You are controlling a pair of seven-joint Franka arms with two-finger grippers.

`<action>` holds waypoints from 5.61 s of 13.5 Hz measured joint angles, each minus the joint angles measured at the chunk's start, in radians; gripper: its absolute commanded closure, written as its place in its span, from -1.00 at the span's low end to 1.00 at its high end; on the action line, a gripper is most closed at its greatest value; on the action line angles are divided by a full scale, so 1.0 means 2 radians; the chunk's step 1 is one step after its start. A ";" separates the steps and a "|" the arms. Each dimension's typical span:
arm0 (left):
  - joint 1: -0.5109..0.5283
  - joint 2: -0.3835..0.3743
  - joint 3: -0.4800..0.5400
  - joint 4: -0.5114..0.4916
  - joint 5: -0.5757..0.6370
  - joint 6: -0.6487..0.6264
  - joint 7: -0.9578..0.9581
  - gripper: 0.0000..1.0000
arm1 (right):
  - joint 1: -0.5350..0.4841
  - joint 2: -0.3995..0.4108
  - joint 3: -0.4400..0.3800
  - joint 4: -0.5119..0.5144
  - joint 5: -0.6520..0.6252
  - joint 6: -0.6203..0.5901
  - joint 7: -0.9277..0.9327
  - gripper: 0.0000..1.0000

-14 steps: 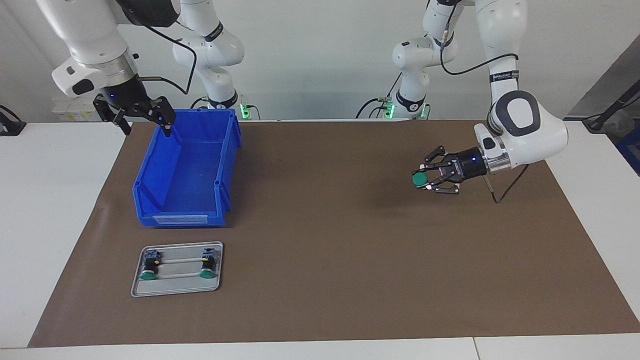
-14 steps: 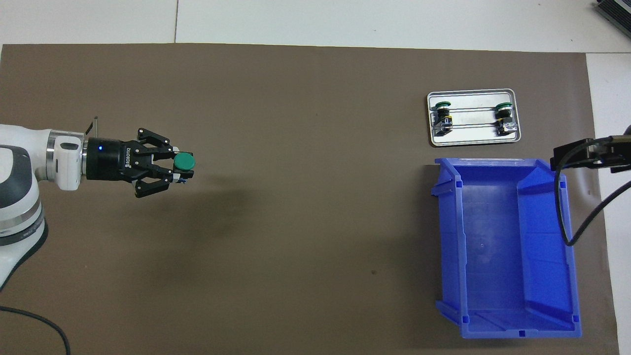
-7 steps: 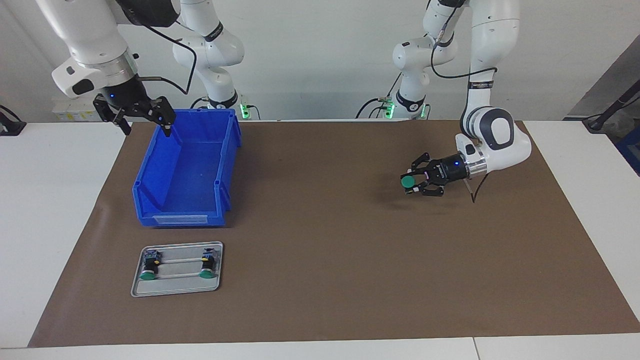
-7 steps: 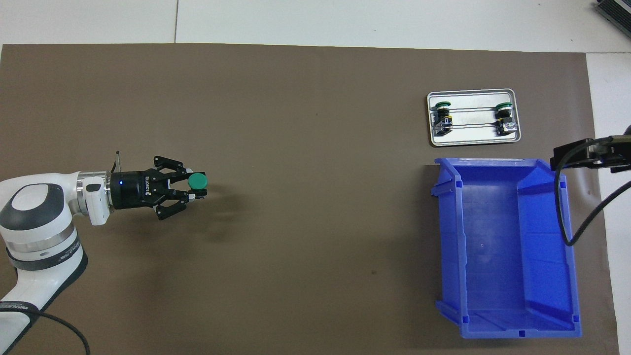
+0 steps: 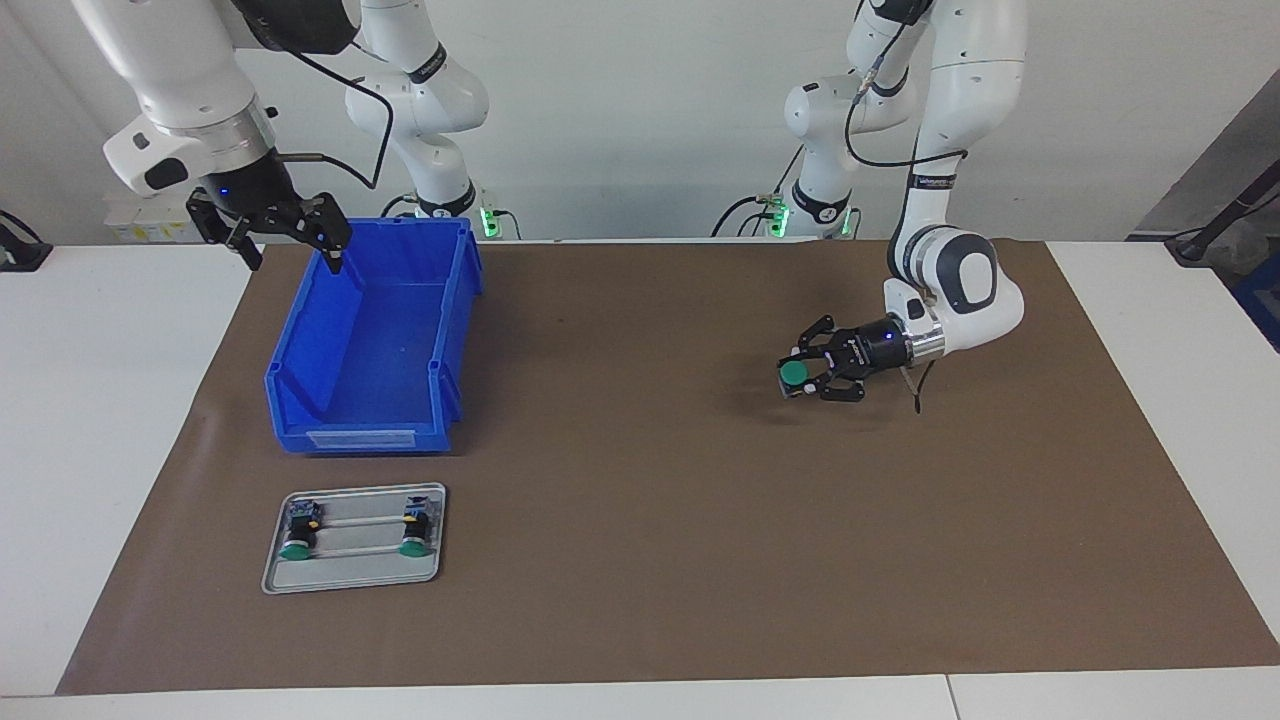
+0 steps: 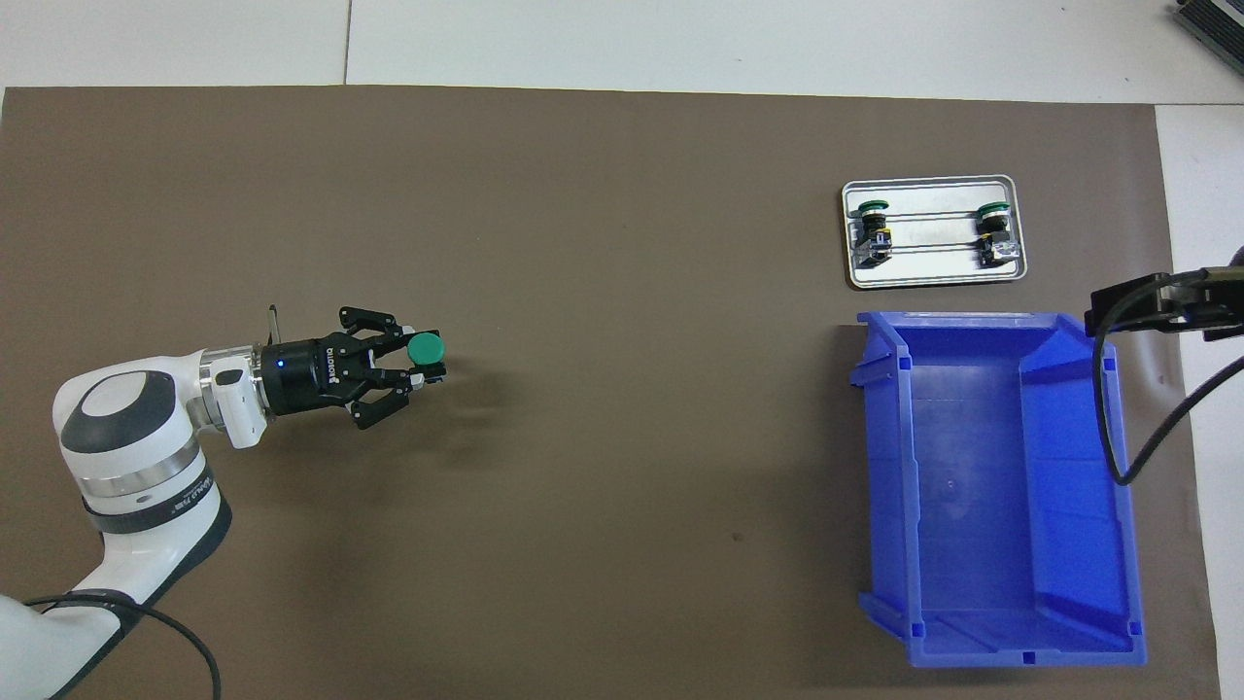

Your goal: Place and press button with both arms

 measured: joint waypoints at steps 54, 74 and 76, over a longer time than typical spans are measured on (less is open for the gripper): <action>-0.069 0.078 0.009 -0.044 -0.173 -0.011 0.174 -0.95 | 0.000 0.000 0.000 0.000 0.000 0.000 0.000 -1.00; -0.080 0.077 0.003 -0.075 -0.171 -0.008 0.181 -0.95 | 0.000 0.000 0.000 0.000 0.000 0.000 0.000 -1.00; -0.080 0.076 0.002 -0.078 -0.171 -0.008 0.182 -0.95 | 0.000 0.000 0.000 0.000 0.000 0.000 0.000 -1.00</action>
